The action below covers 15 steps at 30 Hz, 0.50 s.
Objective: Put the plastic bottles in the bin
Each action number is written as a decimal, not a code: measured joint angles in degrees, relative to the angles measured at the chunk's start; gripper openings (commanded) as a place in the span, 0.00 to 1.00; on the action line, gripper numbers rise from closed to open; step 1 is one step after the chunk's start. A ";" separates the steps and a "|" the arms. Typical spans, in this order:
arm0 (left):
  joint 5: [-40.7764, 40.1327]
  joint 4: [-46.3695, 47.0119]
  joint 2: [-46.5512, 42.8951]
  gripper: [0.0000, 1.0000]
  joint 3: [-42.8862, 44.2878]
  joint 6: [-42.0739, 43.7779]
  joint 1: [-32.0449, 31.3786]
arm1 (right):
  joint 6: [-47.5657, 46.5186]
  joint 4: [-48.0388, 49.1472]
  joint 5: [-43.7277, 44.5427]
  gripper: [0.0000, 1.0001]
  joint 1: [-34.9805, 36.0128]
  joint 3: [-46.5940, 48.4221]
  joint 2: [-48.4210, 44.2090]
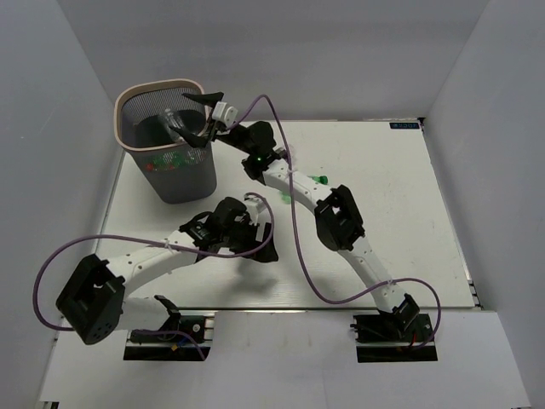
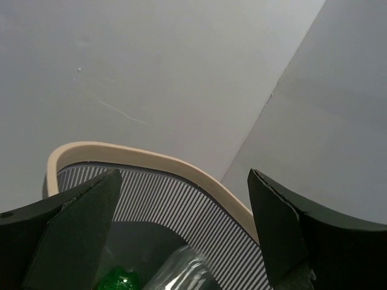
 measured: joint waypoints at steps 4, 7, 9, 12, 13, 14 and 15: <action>-3.17 -0.28 5.68 0.99 5.99 3.10 -1.22 | 0.74 -0.87 0.04 0.77 -1.18 -4.92 -4.81; -6.78 -0.57 10.51 0.99 11.28 6.54 -2.05 | 1.46 -4.98 1.38 0.00 -2.86 -8.72 -12.07; -8.90 -0.68 13.97 0.99 14.86 9.33 -2.40 | 2.89 -11.39 3.69 0.00 -5.03 -10.64 -18.67; -11.98 -0.52 19.08 0.99 19.76 14.21 -2.84 | 4.44 -23.17 6.40 0.00 -12.02 -13.57 -30.27; -12.96 -0.28 20.63 0.99 21.14 16.11 -2.91 | 5.07 -27.28 7.41 0.07 -15.39 -14.88 -34.05; -13.68 0.02 21.84 0.99 22.16 17.77 -2.95 | 5.55 -30.84 8.20 0.21 -18.82 -16.22 -37.27; -14.36 0.24 23.15 0.99 23.30 19.82 -2.97 | 6.38 -35.74 8.44 0.51 -23.30 -17.81 -40.68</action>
